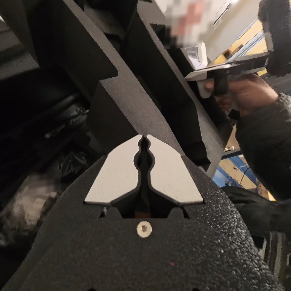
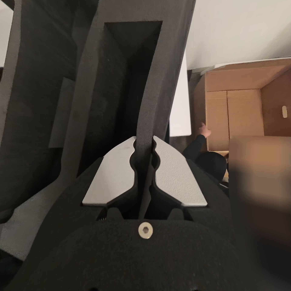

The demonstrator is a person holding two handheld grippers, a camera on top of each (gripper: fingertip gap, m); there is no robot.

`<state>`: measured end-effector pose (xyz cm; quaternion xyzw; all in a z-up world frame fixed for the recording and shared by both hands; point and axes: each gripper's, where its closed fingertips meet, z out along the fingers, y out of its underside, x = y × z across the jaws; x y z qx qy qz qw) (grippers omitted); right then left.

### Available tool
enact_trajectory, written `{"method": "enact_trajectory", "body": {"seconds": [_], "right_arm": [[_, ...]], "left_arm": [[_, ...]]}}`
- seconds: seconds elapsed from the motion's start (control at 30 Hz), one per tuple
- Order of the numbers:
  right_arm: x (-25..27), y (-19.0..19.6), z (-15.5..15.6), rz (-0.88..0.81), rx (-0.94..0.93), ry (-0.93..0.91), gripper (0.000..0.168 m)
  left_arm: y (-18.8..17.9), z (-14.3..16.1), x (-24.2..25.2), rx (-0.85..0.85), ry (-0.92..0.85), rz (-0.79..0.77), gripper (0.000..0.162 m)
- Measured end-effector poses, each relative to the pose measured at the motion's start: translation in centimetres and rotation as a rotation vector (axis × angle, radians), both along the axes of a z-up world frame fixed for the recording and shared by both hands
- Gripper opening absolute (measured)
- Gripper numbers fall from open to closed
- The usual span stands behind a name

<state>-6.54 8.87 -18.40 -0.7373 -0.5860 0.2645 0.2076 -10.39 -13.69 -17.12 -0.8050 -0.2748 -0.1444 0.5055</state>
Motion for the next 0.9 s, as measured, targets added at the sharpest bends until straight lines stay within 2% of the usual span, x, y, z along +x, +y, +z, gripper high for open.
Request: {"method": "enact_trajectory", "body": {"seconds": [0.2, 0.3, 0.47, 0.57, 0.7, 0.8, 0.9], "right_arm": [[-4.5, 6.9, 0.2, -0.062, -0.047, 0.029, 0.014], [-7.7, 10.7, -0.9, -0.097, -0.160, 0.047, 0.014], [-13.2, 17.7, -2.8, -0.174, -0.339, 0.070, 0.016], [-16.0, 21.9, -3.2, -0.239, -0.405, 0.092, 0.018], [-19.3, 25.5, -4.8, -0.248, -0.431, 0.046, 0.021], [-21.9, 26.9, -5.7, -0.264, -0.558, 0.086, 0.041], [-23.6, 27.6, -7.8, -0.266, -0.652, 0.068, 0.048]], "left_arm": [[8.4, 3.9, -7.6, 0.079, 0.132, -0.032, 0.001], [14.2, 6.3, -12.6, 0.127, 0.172, -0.060, 0.001], [24.3, 9.2, -19.4, 0.104, 0.291, -0.161, 0.000], [29.4, 9.4, -23.0, 0.089, 0.326, -0.195, 0.000], [33.9, 8.5, -26.9, 0.092, 0.334, -0.209, 0.000], [36.7, 7.7, -30.2, 0.080, 0.336, -0.190, 0.000], [40.2, 6.2, -33.3, 0.058, 0.298, -0.208, 0.000]]}}
